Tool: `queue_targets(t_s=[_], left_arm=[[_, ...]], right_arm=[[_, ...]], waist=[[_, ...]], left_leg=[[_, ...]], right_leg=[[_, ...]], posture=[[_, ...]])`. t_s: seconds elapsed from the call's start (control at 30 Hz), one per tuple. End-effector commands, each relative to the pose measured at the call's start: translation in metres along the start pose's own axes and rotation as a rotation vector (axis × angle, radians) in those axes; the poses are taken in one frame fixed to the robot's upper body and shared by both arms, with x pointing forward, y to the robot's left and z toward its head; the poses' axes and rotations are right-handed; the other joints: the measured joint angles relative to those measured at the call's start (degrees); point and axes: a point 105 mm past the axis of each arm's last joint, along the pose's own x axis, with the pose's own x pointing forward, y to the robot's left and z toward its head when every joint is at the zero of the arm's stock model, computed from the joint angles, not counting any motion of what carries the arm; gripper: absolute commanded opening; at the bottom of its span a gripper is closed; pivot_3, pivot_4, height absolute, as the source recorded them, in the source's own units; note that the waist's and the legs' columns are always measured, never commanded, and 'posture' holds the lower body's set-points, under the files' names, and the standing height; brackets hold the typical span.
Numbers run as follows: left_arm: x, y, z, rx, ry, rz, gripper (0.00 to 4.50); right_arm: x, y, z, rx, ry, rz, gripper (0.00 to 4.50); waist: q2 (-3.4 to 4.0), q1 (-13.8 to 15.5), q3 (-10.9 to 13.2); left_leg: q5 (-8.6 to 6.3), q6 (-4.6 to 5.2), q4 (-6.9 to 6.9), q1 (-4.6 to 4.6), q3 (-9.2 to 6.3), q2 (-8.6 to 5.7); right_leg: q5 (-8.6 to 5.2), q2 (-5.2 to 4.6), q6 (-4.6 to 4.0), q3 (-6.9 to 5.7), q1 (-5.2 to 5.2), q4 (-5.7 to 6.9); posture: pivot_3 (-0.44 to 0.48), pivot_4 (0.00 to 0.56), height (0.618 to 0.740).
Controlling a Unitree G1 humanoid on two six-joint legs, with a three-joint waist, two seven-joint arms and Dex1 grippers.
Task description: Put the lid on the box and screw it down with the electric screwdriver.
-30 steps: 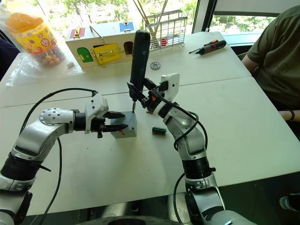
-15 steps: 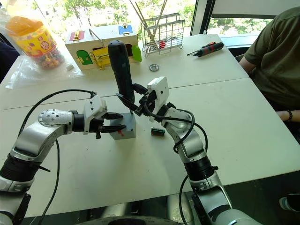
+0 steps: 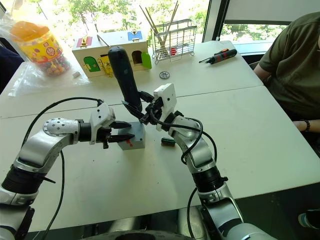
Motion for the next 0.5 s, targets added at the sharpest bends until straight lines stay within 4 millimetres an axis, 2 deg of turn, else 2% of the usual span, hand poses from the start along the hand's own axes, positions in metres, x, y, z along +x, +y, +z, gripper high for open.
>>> queue_targets(t_s=[0.03,0.5], left_arm=[[0.001,-0.001,-0.007,-0.005,0.027,0.003,2.18],[0.003,-0.001,-0.004,-0.009,0.017,-0.004,2.18]], right_arm=[[-0.004,0.010,-0.030,0.166,0.082,0.014,1.89],[-0.011,0.017,-0.058,0.147,0.175,0.015,1.89]], waist=[[0.00,-0.02,0.00],[0.02,-0.09,-0.20]], left_leg=[[-0.04,0.06,-0.01,0.06,0.00,0.00],[-0.13,0.11,-0.01,0.08,0.00,0.04]], right_leg=[[-0.01,0.00,0.00,0.01,0.06,-0.02],[-0.01,0.05,0.00,0.05,0.05,-0.05]], posture=[[0.000,0.150,0.740],[0.000,0.150,0.740]])
